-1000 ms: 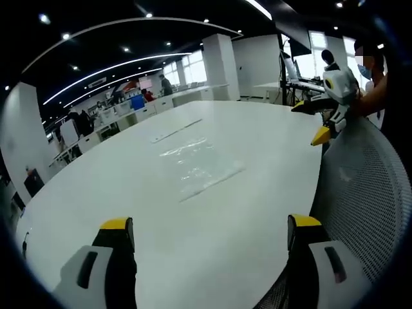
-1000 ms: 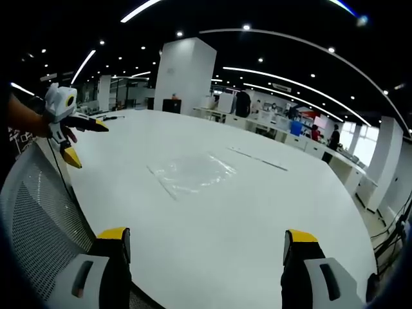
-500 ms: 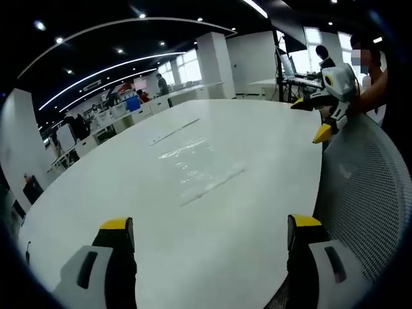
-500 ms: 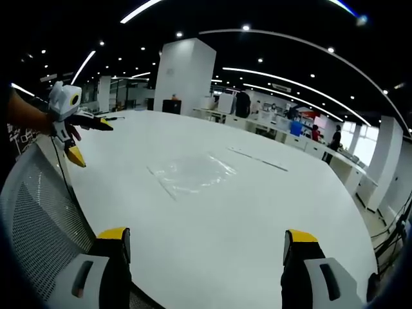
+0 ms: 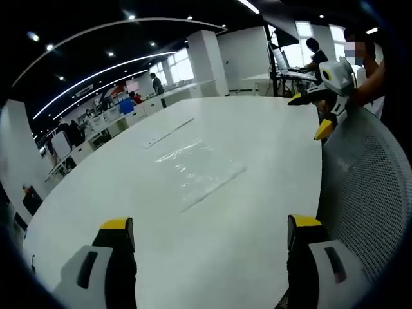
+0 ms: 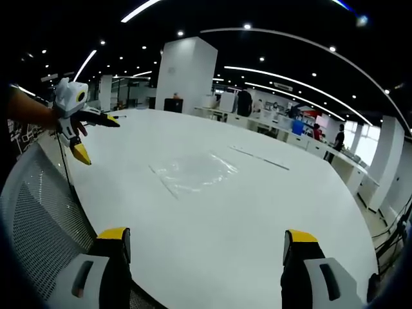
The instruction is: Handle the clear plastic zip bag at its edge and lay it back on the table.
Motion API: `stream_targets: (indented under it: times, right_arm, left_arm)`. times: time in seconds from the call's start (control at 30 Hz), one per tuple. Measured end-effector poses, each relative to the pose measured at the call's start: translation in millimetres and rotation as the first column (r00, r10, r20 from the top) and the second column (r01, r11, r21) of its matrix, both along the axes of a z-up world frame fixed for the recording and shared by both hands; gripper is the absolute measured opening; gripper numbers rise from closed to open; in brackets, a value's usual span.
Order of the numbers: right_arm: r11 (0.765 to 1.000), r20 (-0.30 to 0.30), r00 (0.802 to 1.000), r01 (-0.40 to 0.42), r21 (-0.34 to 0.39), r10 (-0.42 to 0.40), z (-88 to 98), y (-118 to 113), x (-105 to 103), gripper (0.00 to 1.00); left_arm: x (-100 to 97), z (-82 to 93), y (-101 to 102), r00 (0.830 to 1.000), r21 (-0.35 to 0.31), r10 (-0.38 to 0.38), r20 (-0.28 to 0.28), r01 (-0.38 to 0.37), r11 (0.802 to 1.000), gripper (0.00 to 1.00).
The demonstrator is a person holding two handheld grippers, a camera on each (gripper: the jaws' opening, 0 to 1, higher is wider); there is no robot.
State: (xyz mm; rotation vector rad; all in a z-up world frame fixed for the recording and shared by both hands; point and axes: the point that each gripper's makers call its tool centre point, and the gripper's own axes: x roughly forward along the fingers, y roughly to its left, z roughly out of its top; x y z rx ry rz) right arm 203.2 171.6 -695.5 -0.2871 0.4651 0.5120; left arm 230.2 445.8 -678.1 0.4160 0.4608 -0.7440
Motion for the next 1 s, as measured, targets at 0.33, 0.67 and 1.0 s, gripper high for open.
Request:
stream_targets:
  times: [0.33, 0.67, 1.0]
  right_arm:
    - [1.0, -0.007, 1.0, -0.003, -0.007, 0.003, -1.4, -0.2, -0.4, 0.99]
    - [1.0, -0.013, 1.0, -0.005, -0.014, 0.005, -2.8, -0.4, -0.9, 0.99]
    - [1.0, -0.022, 1.0, -0.018, -0.024, 0.017, -4.8, 1.0, -2.3, 0.98]
  left_arm:
    - [9.6, -2.3, -0.7, 0.999, 0.033, -0.034, 0.003, 0.034, 0.999, 0.99]
    - [16.3, -12.9, -0.4, 0.997, 0.076, -0.081, -0.009, 0.082, 0.994, 0.99]
    - [20.8, -14.9, -3.9, 0.994, 0.097, -0.105, -0.018, 0.106, 0.99, 0.99]
